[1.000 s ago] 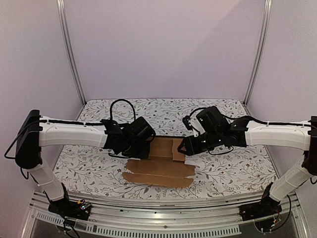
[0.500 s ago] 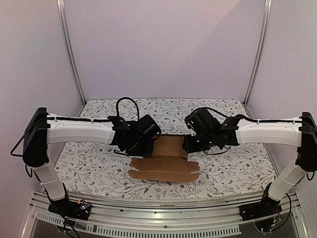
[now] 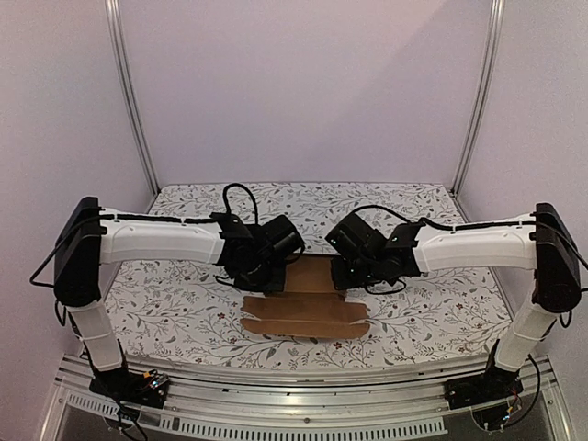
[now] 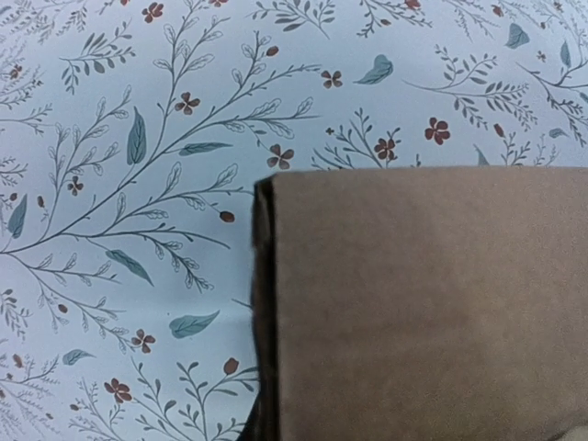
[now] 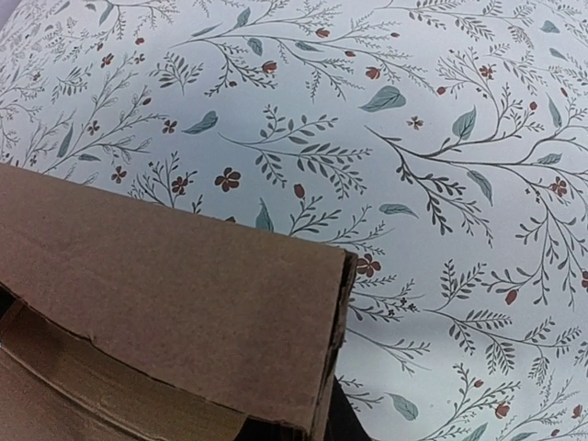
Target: Fold the paper box
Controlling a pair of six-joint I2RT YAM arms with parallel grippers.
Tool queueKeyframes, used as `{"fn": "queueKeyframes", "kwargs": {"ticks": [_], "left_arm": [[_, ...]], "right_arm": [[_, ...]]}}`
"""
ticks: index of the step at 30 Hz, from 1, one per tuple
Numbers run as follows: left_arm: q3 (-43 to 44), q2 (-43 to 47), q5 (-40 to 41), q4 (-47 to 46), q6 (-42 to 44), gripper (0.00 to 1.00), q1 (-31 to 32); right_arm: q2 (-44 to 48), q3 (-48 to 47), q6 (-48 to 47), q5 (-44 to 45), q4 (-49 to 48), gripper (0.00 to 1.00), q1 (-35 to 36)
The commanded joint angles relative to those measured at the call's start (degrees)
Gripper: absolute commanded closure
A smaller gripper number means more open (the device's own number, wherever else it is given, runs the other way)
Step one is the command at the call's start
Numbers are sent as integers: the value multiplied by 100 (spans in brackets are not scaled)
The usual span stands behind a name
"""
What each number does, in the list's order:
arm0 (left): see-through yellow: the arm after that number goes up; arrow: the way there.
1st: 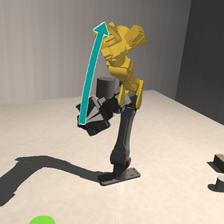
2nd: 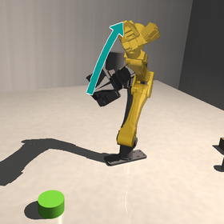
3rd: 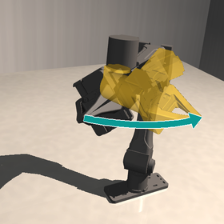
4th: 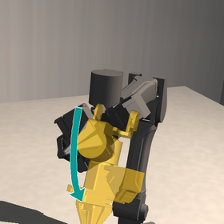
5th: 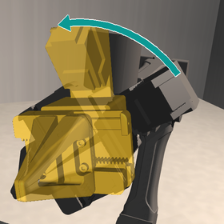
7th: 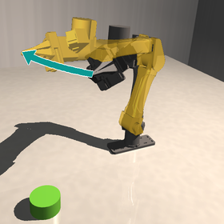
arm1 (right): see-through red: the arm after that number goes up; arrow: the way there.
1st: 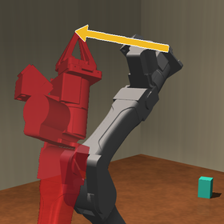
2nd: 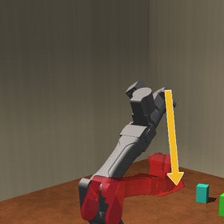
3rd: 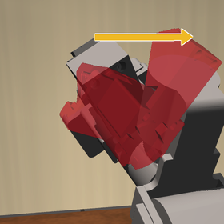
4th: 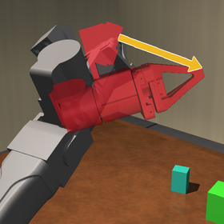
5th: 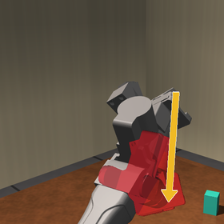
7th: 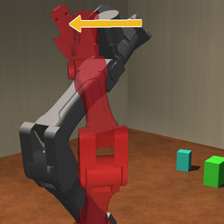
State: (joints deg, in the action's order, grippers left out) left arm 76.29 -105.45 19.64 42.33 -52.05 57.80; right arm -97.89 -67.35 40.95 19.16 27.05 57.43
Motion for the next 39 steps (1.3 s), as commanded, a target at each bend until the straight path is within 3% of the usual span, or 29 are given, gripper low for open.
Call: {"fn": "queueKeyframes", "kwargs": {"ticks": [1, 4, 14, 24, 34, 39], "left_arm": [[293, -17, -349, -238, -99, 100, 78], [314, -21, -396, -241, -112, 100, 75], [334, -50, -511, -175, -11, 100, 74], [167, 378, -413, -150, 168, 70, 58], [-361, 1247, -286, 55, 299, 53, -63], [-861, 1910, -331, 120, 554, 52, -184]], "right_arm": [[-172, -252, 97, 138, -314, 91, 176], [-238, -294, 114, 208, -359, 100, 195], [-269, -364, 50, 323, -406, 100, 288], [-342, -439, -146, 429, -361, 100, 288], [-462, -421, -708, 610, -600, 100, 213], [-371, -129, -1229, 576, -1257, 100, 127]]}}
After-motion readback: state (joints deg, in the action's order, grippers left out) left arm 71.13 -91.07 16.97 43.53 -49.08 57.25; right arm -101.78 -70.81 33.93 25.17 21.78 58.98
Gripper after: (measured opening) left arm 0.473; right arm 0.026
